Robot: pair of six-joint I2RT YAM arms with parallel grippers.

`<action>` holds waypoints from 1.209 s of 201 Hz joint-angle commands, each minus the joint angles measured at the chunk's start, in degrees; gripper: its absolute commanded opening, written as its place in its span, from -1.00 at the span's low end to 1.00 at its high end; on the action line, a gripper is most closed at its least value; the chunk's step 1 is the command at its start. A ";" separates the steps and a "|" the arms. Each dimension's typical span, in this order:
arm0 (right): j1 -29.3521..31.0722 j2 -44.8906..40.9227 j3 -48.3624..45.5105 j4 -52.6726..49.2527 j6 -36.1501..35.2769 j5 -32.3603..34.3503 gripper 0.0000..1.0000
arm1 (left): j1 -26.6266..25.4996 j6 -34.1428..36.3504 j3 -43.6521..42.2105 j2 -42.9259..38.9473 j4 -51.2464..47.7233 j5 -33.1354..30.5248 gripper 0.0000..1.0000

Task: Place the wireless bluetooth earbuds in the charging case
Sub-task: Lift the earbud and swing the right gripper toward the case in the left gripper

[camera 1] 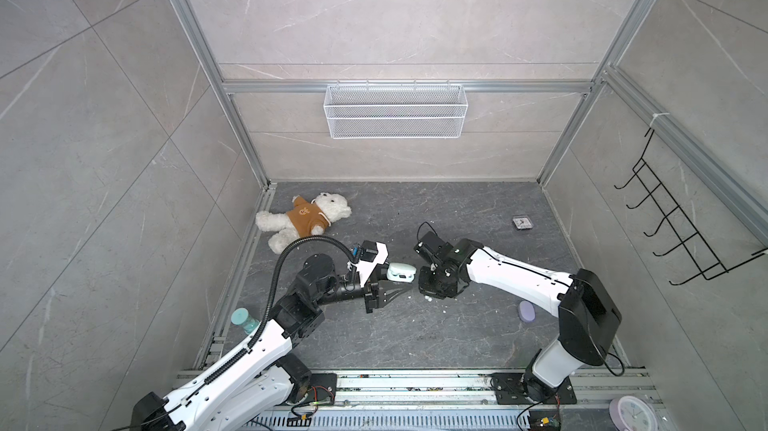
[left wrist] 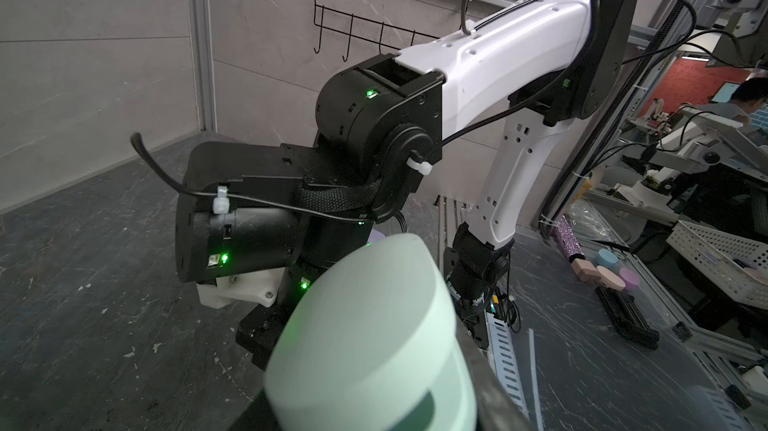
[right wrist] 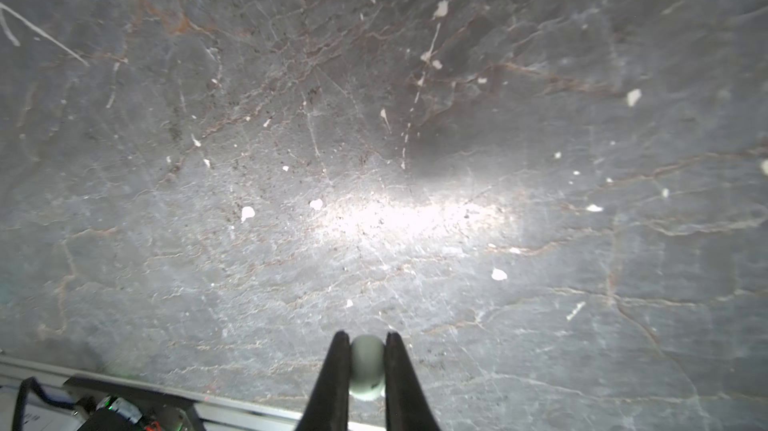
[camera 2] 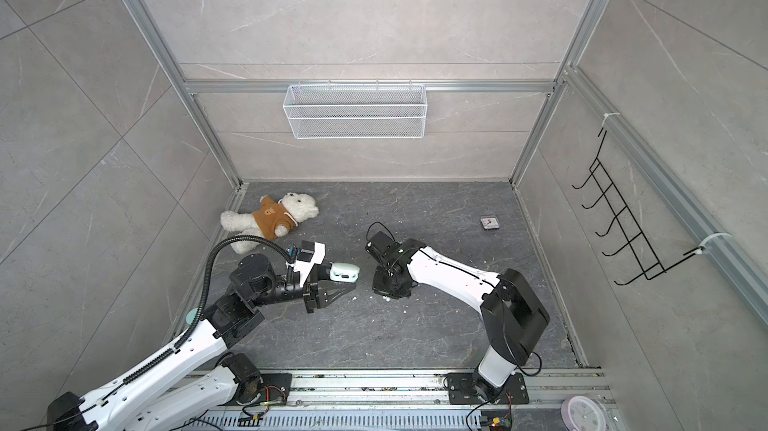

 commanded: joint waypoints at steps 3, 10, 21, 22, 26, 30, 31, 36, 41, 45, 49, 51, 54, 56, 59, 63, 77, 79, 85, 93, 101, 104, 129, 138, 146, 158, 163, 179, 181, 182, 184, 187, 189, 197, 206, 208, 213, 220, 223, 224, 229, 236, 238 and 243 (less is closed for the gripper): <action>-0.55 -0.24 -4.33 0.56 0.65 -0.27 -0.79 | 0.32 -0.99 2.97 1.88 5.97 2.41 -0.37; -0.83 -0.37 -6.03 1.44 0.73 -0.30 -0.79 | 0.32 -1.18 3.17 2.68 6.34 2.54 -0.37; -1.42 -0.55 -8.77 2.59 0.92 -0.47 -0.79 | 0.32 -1.74 3.41 3.77 7.53 3.07 -0.37; -1.36 -0.63 -9.04 2.70 0.92 -0.47 -0.79 | 0.32 -1.84 3.43 3.91 7.61 3.07 -0.37; -1.54 -0.63 -9.87 3.02 0.91 -0.39 -0.79 | 0.32 -1.97 3.53 4.27 7.88 3.19 -0.37; -1.77 -0.64 -10.64 3.16 0.91 -0.25 -0.79 | 0.32 -2.19 3.65 4.62 8.34 3.40 -0.37; -1.76 -0.64 -10.90 3.17 0.91 -0.19 -0.79 | 0.32 -2.25 3.68 4.73 8.41 3.45 -0.37; -1.96 -0.56 -11.75 3.39 0.87 -0.04 -0.79 | 0.32 -2.49 3.85 5.25 8.72 3.61 -0.37; -2.21 -0.34 -12.60 3.74 0.83 -0.03 -0.79 | 0.32 -2.54 3.89 5.71 9.11 3.73 -0.37; -2.27 -0.31 -13.10 4.02 0.83 -0.04 -0.79 | 0.32 -2.73 3.98 6.08 9.35 3.86 -0.37; -2.37 -0.23 -13.72 4.32 0.83 -0.04 -0.79 | 0.32 -2.88 4.06 6.50 9.69 4.01 -0.37; -2.47 -0.27 -14.06 4.56 0.83 0.03 -0.79 | 0.32 -2.95 4.07 6.62 9.82 4.07 -0.37; -2.50 -0.20 -14.50 4.81 0.90 0.03 -0.79 | 0.32 -3.07 4.14 6.88 10.04 4.15 -0.37; -2.62 -0.20 -14.83 5.07 0.96 0.04 -0.79 | 0.32 -3.20 4.15 7.11 10.12 4.19 -0.37; -2.70 -0.12 -15.21 5.36 1.07 -0.02 -0.79 | 0.32 -3.26 4.17 7.31 10.45 4.27 -0.36; -2.83 -0.02 -15.75 5.82 1.19 -0.12 -0.79 | 0.32 -3.46 4.16 7.67 10.77 4.37 -0.36; -2.90 0.68 -17.01 6.71 1.37 -0.08 -0.79 | 0.32 -4.11 4.06 8.90 12.08 4.55 -0.37; -2.96 0.75 -17.13 6.72 1.36 -0.05 -0.78 | 0.32 -4.20 4.00 9.06 12.17 4.62 -0.36; -3.03 1.21 -17.46 6.93 1.42 0.05 -0.78 | 0.32 -4.51 3.91 9.44 12.83 4.61 -0.37; -3.08 1.67 -17.83 7.24 1.29 0.05 -0.77 | 0.32 -4.98 3.68 9.96 13.88 4.60 -0.37; -3.11 1.91 -18.08 7.47 1.38 0.05 -0.75 | 0.32 -5.31 3.42 10.45 14.96 4.60 -0.37; -3.10 1.92 -18.10 7.50 1.36 0.05 -0.73 | 0.32 -5.46 3.37 10.64 15.31 4.58 -0.36; -3.34 0.83 -18.11 7.21 1.36 0.14 -0.54 | 0.32 -5.74 3.37 11.59 16.48 4.51 -0.36; -3.47 -0.01 -18.03 6.88 1.41 0.27 -0.45 | 0.32 -5.71 3.28 11.66 16.69 4.35 -0.36; -3.56 -0.78 -17.72 6.25 1.35 0.46 -0.39 | 0.32 -5.60 3.36 11.76 16.70 4.38 -0.36; -3.64 -1.67 -17.27 5.48 0.98 0.65 -0.28 | 0.33 -5.47 3.36 11.92 16.78 4.37 -0.36; -3.68 -2.04 -17.08 5.09 0.92 0.81 -0.26 | 0.32 -5.47 3.37 11.96 16.70 4.31 -0.36; -3.97 -3.44 -16.15 3.14 0.49 1.29 -0.24 | 0.32 -5.41 3.27 12.11 16.83 4.36 -0.36; -3.95 -3.77 -15.99 2.68 0.48 1.46 -0.24 | 0.32 -5.30 3.28 12.13 16.79 4.35 -0.36; -3.99 -3.96 -15.90 2.49 0.43 1.59 -0.24 | 0.32 -5.25 3.28 12.13 16.77 4.32 -0.36; -4.09 -4.34 -15.73 2.12 0.40 1.84 -0.23 | 0.32 -5.19 3.28 12.14 16.64 4.34 -0.36; -4.05 -5.06 -15.47 1.36 0.32 2.26 -0.22 | 0.32 -5.07 3.28 12.14 16.51 4.26 -0.37; -4.08 -5.63 -15.18 0.89 0.24 2.49 -0.22 | 0.32 -5.04 3.28 12.14 16.47 4.28 -0.37; -4.22 -7.70 -14.43 -0.45 -0.15 3.16 -0.19 | 0.32 -4.82 3.28 12.08 16.26 4.19 -0.37; -4.39 -10.98 -13.03 -2.49 -0.65 3.76 -0.16 | 0.32 -4.57 3.46 12.18 16.10 4.12 -0.37; -4.43 -11.70 -12.66 -2.84 -0.88 3.88 -0.16 | 0.32 -4.47 3.52 12.21 16.12 4.12 -0.37; -4.42 -13.71 -11.82 -3.42 -1.93 3.91 -0.14 | 0.32 -4.34 3.58 12.37 15.94 4.12 -0.37; -4.44 -16.51 -10.41 -4.80 -2.44 3.83 -0.13 | 0.32 -3.97 3.86 12.74 15.70 4.12 -0.37; -4.40 -17.63 -9.71 -5.42 -2.92 3.78 -0.12 | 0.32 -3.75 3.97 12.89 15.56 4.14 -0.37; -4.39 -17.97 -9.47 -5.56 -3.11 3.76 -0.12 | 0.32 -3.73 4.06 12.95 15.58 4.13 -0.37; -4.43 -19.76 -8.28 -6.14 -4.63 3.50 -0.12 | 0.32 -3.49 4.28 13.32 15.48 4.30 -0.37; -4.43 -22.49 -6.69 -6.48 -6.29 2.29 -0.11 | 0.32 -3.30 4.70 13.88 15.47 4.57 -0.37; -4.39 -23.23 -6.33 -6.49 -6.66 1.84 -0.11 | 0.32 -3.23 4.82 14.07 15.50 4.67 -0.37; -4.44 -25.05 -5.36 -6.43 -7.67 0.35 -0.11 | 0.41 -3.12 5.09 14.63 15.57 4.87 -0.37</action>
